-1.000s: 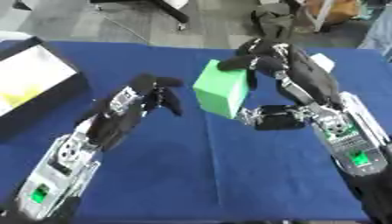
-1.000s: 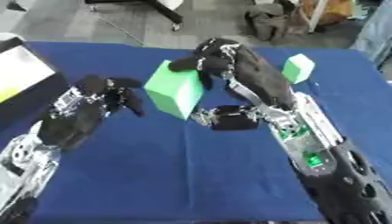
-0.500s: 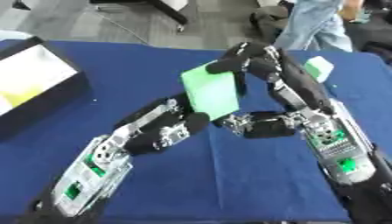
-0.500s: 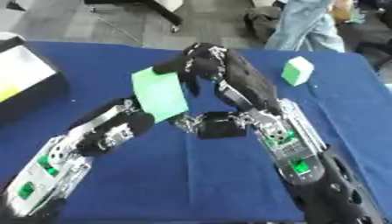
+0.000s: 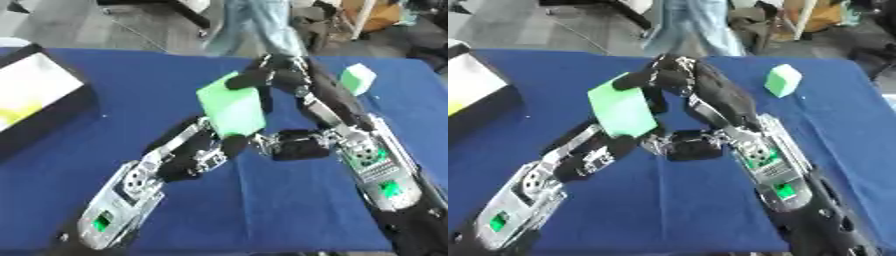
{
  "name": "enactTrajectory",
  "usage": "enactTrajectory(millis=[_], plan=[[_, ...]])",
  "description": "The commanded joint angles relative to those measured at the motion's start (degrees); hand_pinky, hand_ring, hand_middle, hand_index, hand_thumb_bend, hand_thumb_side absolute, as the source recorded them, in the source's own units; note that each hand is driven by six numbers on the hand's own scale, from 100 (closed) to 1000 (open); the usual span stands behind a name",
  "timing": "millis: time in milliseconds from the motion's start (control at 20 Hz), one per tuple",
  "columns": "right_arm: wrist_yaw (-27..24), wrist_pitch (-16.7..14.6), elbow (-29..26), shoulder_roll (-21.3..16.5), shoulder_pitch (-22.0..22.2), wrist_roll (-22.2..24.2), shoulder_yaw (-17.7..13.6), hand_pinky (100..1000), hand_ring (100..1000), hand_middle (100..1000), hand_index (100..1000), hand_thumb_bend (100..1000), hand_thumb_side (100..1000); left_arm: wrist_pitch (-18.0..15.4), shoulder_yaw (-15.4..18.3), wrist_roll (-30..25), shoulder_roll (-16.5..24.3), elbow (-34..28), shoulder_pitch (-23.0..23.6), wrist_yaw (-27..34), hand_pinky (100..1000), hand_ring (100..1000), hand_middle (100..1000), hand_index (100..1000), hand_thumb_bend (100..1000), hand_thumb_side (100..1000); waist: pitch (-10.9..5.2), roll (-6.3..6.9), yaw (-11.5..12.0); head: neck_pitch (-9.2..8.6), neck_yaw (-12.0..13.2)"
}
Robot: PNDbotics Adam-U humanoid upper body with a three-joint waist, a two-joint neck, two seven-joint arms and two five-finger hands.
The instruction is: Pick up the objects with one hand, pass them to the other hand, and then place them into the box on the other side of the table.
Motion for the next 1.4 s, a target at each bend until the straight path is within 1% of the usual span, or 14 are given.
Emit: enactTrajectory(millis=[50,250,400,850,1400], plan=[[-0.49,-0.47,-1.26,0.25,-0.67,0.61,0.68,652,492,250,521,100,100,0.49,0.59,3.76,-0.66,0.24,-1.15,0.27,950,707,660,871,313,736,-1.03,-0.01,-0.12,-0.14,-0.06],[-0.24,-0.38,-1.26,0.29,-0.44,1.02,0.72,652,493,250,520,100,100,1.02,0.72,8.56,-0.57,-0.98,-1.25,-1.41,949,713,669,880,318,716,-1.03,0.02,-0.20,-0.14,-0.01],[0.05,-0.16,-1.26,0.37,-0.35,0.99,0.55,652,494,251,519,100,100,1.26,0.61,10.55,-0.32,-2.04,-1.03,-2.64,952,719,677,886,327,710,-0.97,0.05,-0.26,-0.14,0.00],[1.29,0.55,-1.26,0.42,0.03,0.25,-0.16,652,494,251,511,100,100,1.46,0.93,12.94,0.08,-2.64,-0.08,-3.68,962,738,698,896,350,713,-0.90,0.18,-0.40,-0.14,-0.58],[1.61,1.36,-1.26,0.83,1.05,1.46,0.71,647,489,244,500,100,100,1.34,1.56,16.63,-0.24,-3.39,0.11,-2.97,960,744,707,898,365,684,-0.82,0.14,-0.41,-0.14,-1.05]])
